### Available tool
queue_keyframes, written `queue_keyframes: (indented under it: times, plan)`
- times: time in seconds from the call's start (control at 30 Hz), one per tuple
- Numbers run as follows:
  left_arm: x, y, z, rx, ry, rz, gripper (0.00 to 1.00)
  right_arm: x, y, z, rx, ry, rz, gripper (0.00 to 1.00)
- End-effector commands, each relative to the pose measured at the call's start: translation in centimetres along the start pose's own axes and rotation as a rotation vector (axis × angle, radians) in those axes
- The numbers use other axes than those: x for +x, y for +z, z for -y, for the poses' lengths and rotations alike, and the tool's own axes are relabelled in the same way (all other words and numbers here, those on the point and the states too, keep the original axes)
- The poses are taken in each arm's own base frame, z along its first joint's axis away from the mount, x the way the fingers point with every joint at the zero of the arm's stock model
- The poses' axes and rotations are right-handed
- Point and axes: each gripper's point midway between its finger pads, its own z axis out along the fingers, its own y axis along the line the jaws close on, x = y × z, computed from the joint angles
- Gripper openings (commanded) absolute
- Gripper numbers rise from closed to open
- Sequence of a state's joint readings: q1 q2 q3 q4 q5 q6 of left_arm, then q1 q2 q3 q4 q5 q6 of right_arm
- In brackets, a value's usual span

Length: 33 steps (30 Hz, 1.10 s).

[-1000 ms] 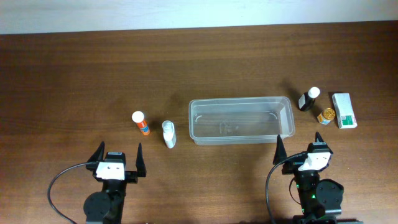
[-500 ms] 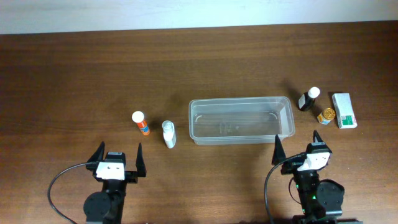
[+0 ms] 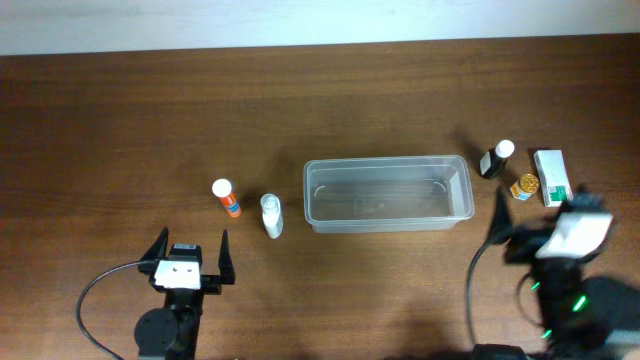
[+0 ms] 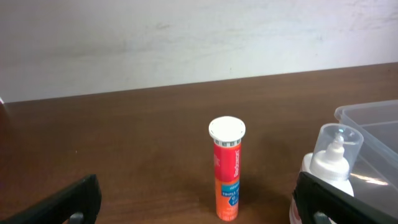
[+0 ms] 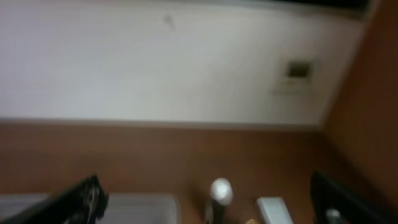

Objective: Pack container
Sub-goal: 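Move right gripper over the dark brown bottle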

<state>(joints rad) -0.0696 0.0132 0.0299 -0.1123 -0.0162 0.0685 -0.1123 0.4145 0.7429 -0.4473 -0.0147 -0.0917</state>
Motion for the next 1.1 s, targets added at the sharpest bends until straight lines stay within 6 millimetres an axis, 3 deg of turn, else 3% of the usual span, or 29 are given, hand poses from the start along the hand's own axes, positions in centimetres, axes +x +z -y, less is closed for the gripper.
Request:
queue_keyframes:
  times: [0.0,0.13,0.37,0.67,0.97,1.07]
  plan:
    - [0.1,0.0,-0.2,-0.011,0.015,0.001,0.99,-2.5,2.4,3.6,0.12,-0.034,-0.197,0.99]
    - [0.1,0.0,-0.2,-0.011,0.015,0.001,0.99,-3.2,4.9,6.1,0.132,0.024,-0.45,0.99]
    - [0.1,0.0,-0.2,-0.011,0.015,0.001,0.99,-2.3,10.5,6.4,0.007,0.122,-0.691,0.98]
    - [0.1,0.0,-0.2,-0.011,0.015,0.001,0.99,4.5,17.0,6.8,-0.061,0.133,-0.857,0.99]
    - [0.1,0.0,-0.2,-0.011,0.015,0.001,0.99,13.7,20.4,5.3,-0.181,0.093,-1.093,0.98]
    - [0.1,0.0,-0.2,-0.011,0.015,0.001,0.99,15.6,21.1,4.4,-0.207,0.091,-1.141,0.99]
